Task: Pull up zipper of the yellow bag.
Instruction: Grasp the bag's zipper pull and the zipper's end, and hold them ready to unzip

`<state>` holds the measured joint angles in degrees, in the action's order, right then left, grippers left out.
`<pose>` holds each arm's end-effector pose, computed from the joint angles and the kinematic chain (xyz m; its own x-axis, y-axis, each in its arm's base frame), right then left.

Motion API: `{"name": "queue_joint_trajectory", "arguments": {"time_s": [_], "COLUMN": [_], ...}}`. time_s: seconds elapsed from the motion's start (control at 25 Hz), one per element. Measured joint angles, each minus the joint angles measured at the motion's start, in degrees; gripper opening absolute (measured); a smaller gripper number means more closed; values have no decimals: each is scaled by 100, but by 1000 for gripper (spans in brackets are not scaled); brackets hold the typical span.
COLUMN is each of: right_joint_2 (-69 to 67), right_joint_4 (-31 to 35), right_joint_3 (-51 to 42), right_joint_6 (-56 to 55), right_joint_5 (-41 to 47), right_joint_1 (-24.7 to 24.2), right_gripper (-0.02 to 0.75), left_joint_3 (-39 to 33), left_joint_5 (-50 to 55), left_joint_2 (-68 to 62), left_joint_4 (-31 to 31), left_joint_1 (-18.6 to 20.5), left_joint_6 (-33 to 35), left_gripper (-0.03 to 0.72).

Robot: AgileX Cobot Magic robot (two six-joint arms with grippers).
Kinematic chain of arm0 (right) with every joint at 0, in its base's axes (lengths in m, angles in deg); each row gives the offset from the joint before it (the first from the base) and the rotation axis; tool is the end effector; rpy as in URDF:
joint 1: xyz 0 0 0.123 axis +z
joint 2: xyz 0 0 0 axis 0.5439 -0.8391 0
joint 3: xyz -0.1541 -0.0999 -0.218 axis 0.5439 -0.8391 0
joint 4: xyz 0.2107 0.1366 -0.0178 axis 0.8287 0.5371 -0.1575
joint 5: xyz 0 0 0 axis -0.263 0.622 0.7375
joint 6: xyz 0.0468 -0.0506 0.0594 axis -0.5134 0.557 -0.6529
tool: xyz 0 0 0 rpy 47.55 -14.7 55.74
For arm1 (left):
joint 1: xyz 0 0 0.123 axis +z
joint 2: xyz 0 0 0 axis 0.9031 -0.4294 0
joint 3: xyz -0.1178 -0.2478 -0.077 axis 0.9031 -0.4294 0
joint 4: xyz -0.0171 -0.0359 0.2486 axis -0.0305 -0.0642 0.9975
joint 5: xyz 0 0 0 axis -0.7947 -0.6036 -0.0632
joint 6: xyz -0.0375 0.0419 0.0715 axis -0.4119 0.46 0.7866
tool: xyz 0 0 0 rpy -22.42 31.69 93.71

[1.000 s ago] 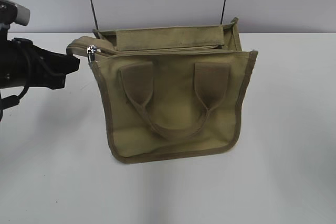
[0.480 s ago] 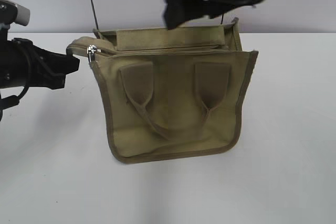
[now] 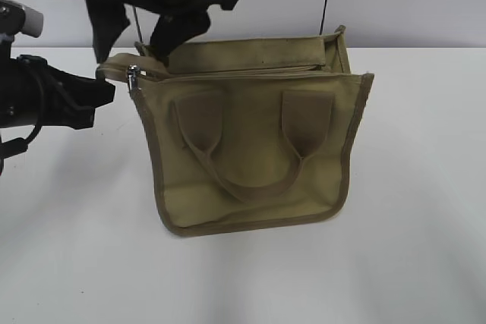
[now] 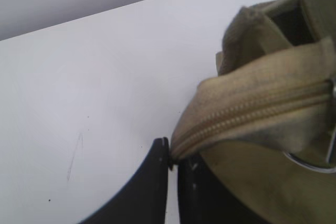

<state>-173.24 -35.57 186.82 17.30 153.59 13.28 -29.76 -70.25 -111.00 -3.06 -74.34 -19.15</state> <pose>0.2979 0.3373 0.3256 -0.8364 -0.3669 -0.4071 -0.5118 0.7886 0.3409 0.2744 -0.0875 0.1982 -0.3876 0.2386 -0.8904 0.6084 0.7919 -0.0526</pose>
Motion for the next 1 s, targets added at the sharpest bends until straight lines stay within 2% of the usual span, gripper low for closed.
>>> {"name": "queue_joint_trajectory", "arguments": {"time_s": [0.16,0.36,0.6,1.0], "right_joint_2": [-418,-626,-695,-695], "right_joint_4": [449,500,297,-49], "right_joint_3": [282,298,300,358], "right_joint_6": [-35,-67,-218,-343], "right_joint_5": [166,162,-163,-101], "right_joint_1": [0,0,0,0], "right_gripper": [406,366,364,364], "left_joint_3": [0,0,0,0], "left_joint_5": [0,0,0,0], "left_joint_2": [0,0,0,0], "left_joint_4": [0,0,0,0], "left_joint_1": [0,0,0,0], "left_joint_6": [0,0,0,0], "left_gripper": [9,9,9,9]}}
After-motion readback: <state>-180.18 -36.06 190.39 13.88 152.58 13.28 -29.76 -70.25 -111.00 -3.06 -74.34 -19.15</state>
